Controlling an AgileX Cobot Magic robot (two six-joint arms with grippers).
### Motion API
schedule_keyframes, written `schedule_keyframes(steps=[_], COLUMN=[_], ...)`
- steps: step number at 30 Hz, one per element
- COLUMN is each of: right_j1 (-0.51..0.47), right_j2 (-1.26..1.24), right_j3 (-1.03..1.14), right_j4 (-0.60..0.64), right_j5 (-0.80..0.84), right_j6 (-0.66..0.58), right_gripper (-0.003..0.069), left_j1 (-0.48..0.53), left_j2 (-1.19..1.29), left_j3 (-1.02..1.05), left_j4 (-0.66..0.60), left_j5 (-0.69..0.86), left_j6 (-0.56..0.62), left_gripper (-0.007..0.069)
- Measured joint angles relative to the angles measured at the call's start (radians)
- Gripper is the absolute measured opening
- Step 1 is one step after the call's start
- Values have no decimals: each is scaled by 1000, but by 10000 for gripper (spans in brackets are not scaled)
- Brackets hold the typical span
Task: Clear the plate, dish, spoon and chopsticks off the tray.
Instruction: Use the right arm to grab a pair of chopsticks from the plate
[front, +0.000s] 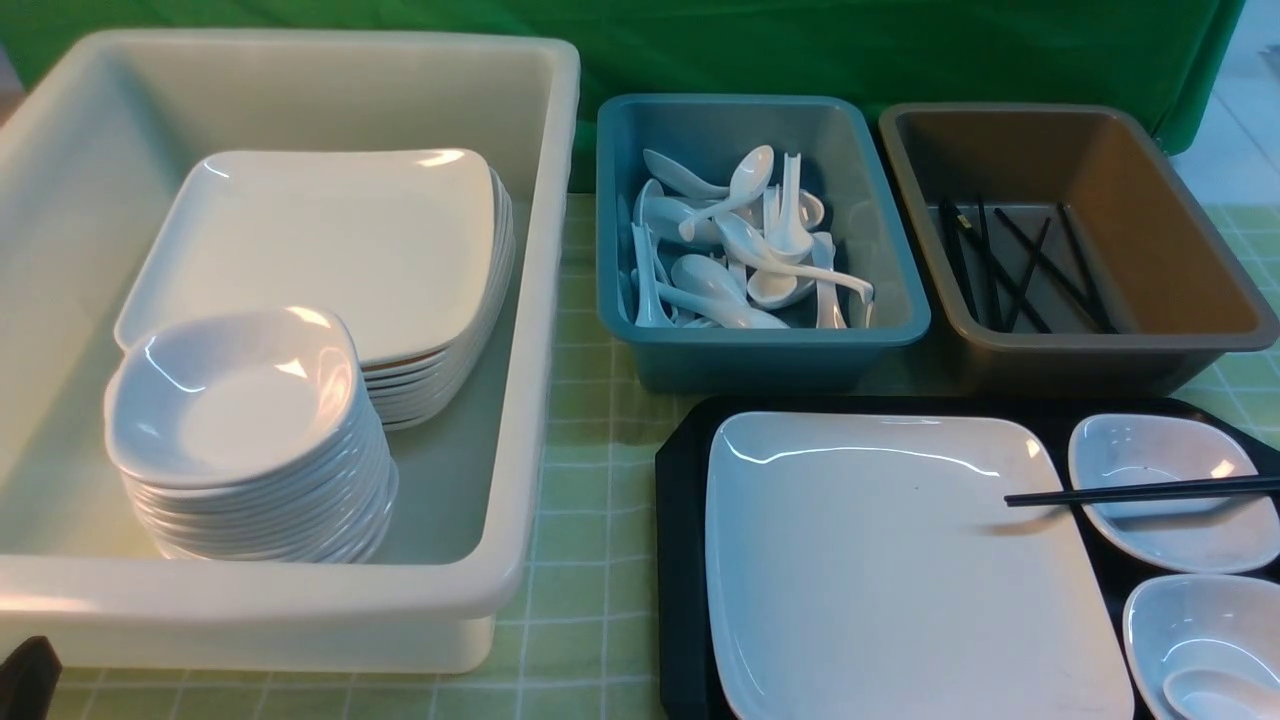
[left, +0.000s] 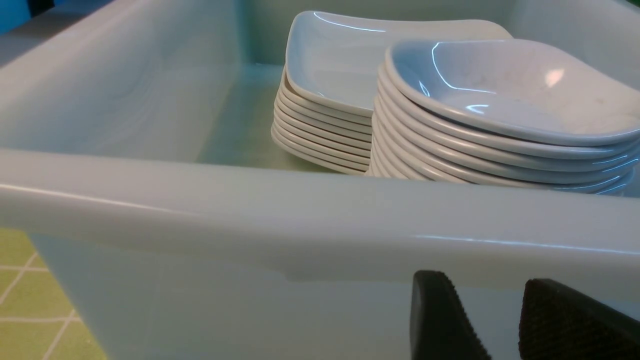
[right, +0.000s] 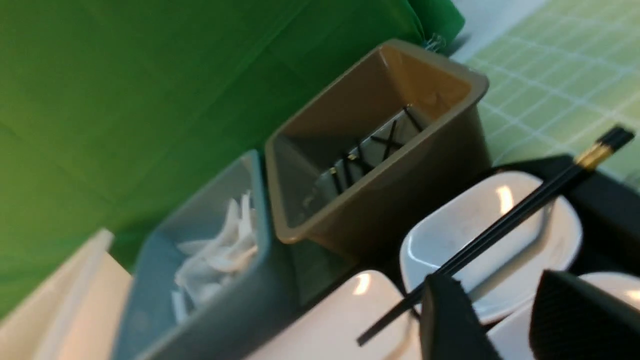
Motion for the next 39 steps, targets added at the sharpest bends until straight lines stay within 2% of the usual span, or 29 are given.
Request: schedule_keyframes(steps=[4,16,18,20,21,22,23,25,27,29,31,32,33,35,39], right_j1=[0,0,10,27,48,48,81,103,149,161,176,176,179,179,179], right_j2=[0,0,0,0,0,0,0,10,74,113,253,252,333,455,657], right_j3=[0,0,0,-4,-27,-32,-90,-159,-315,-379,-542,-552,-606,-644,-652], right_j4=[5,7,14,18,21,21,22,23,21,17,-20,-24,-58,-122,-176], right_j5=[3,-5,-42,-85,-106,-109,-129,-129,-17,59,310,330,465,620,706], right_j6=[43,42,42,39,17,11,-47,-121,-276,-326,-395,-397,-407,-384,-322], right_gripper=[242,240,211,156,89,80,31,19,9,8,8,8,12,31,128], left_j1=[0,0,0,0,0,0,0,0,0,0,0,0,0,0,0], left_j2=[0,0,0,0,0,0,0,0,0,0,0,0,0,0,0], left_j3=[0,0,0,0,0,0,0,0,0,0,0,0,0,0,0], left_j4=[0,0,0,0,0,0,0,0,0,0,0,0,0,0,0], left_j5=[0,0,0,0,0,0,0,0,0,0,0,0,0,0,0], left_j6=[0,0,0,0,0,0,0,0,0,0,0,0,0,0,0], left_gripper=[225,225,225,225,225,225,225,225,225,225,225,225,225,225,225])
